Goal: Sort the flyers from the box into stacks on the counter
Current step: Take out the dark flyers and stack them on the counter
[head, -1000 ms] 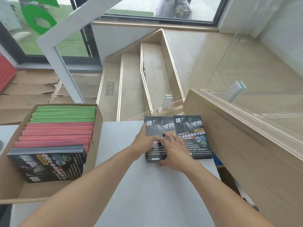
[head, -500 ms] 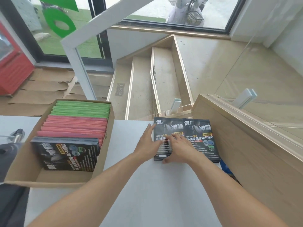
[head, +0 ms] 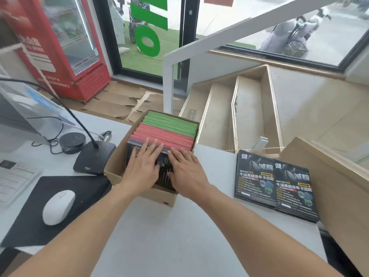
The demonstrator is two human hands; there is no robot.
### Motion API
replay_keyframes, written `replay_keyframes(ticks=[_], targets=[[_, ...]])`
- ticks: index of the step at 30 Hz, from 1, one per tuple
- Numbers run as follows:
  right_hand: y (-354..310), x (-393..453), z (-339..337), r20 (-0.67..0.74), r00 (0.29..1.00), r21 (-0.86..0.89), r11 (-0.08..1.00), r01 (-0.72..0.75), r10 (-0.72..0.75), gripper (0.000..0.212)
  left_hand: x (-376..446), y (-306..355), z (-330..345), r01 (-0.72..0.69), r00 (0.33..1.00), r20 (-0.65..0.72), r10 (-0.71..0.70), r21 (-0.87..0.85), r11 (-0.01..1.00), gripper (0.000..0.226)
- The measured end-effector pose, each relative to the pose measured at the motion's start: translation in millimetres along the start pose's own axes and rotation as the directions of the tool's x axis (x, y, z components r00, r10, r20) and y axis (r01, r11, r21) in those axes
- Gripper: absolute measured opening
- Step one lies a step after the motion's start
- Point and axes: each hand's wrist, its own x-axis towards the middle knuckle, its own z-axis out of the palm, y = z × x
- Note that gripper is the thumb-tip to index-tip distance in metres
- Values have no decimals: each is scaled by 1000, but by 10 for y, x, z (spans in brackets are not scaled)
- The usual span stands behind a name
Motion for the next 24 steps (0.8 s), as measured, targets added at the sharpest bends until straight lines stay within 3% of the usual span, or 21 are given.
replay_keyframes(ticks=[3, 10, 15, 18, 20, 24], targets=[[-131, -19, 101, 13, 998, -91, 994, -53, 54, 68, -59, -55, 28, -38, 998, 47, 35, 56, 998, 79], [-195, -154, 173, -120, 991, -153, 984, -86, 67, 52, -258, 26, 85, -44, 999, -24, 46, 52, 998, 76], [-227, -199, 152, -179, 982, -57, 996, -67, 56, 30, -395, -93, 111, -67, 970, -234, 60, -22, 998, 52], [-253, -197, 160, -205, 972, 9, 993, -115, 115, 52, -399, -146, 95, -62, 963, -262, 63, 9, 998, 51], [-248, -171, 151, -207, 967, -53, 985, -163, 148, 68, -367, -145, 71, -81, 968, -236, 83, 18, 997, 61], [-234, -110, 81, -30, 985, -115, 978, -172, 170, 71, -262, -123, 0, -101, 991, -93, 100, -15, 995, 76]])
